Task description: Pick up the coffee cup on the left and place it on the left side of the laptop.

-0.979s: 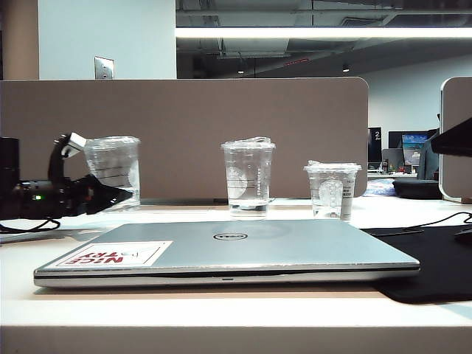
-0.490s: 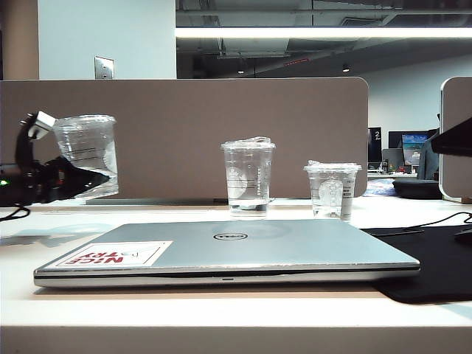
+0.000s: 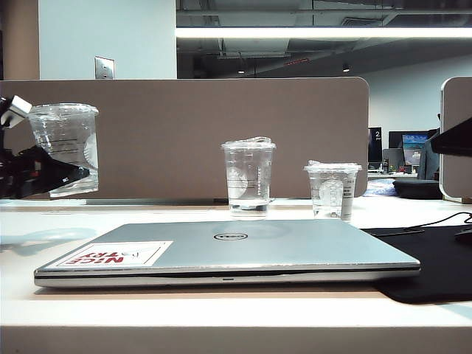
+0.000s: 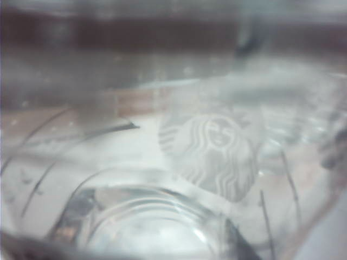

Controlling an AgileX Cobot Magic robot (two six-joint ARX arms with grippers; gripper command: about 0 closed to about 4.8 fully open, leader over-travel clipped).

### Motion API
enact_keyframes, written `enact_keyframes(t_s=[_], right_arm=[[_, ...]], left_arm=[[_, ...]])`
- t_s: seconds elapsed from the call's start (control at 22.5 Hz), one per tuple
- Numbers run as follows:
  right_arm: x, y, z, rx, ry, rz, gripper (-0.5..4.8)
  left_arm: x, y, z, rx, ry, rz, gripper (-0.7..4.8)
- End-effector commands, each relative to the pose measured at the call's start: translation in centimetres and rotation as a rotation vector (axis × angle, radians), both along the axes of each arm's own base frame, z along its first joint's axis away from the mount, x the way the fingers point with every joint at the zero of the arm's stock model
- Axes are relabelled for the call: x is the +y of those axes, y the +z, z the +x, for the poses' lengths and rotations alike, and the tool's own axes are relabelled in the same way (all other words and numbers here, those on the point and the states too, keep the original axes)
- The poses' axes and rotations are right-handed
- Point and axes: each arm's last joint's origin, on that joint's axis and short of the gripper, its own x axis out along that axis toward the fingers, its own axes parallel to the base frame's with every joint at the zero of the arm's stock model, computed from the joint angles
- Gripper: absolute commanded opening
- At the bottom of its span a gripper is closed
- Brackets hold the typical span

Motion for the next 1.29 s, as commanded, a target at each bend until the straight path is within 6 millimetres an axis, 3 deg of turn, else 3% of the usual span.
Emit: enact_keyframes(t_s=[0.04, 0.53, 1.02, 1.29], right_arm=[[0.0, 0.0, 0.0, -0.01, 0.0, 0.011, -0.04], [0.0, 0.1, 0.0, -0.012, 0.001, 0.012, -0.04], [0.0, 0.1, 0.0, -0.012, 0.001, 0.012, -0.04], [0.0, 0.1, 0.0, -0.012, 0.001, 0.012, -0.04]], left_arm=[[-0.3, 0.7, -1.5, -0.055, 0.023, 0.043, 3.08], [-1.3, -1.7, -7.8, 0.054, 0.113, 0.064, 3.09], [-3.9, -2.8, -9.7, 0.087, 0.033, 0.108, 3.09], [-3.9, -3.1, -10.1, 0.094, 0.073, 0.132, 3.09]])
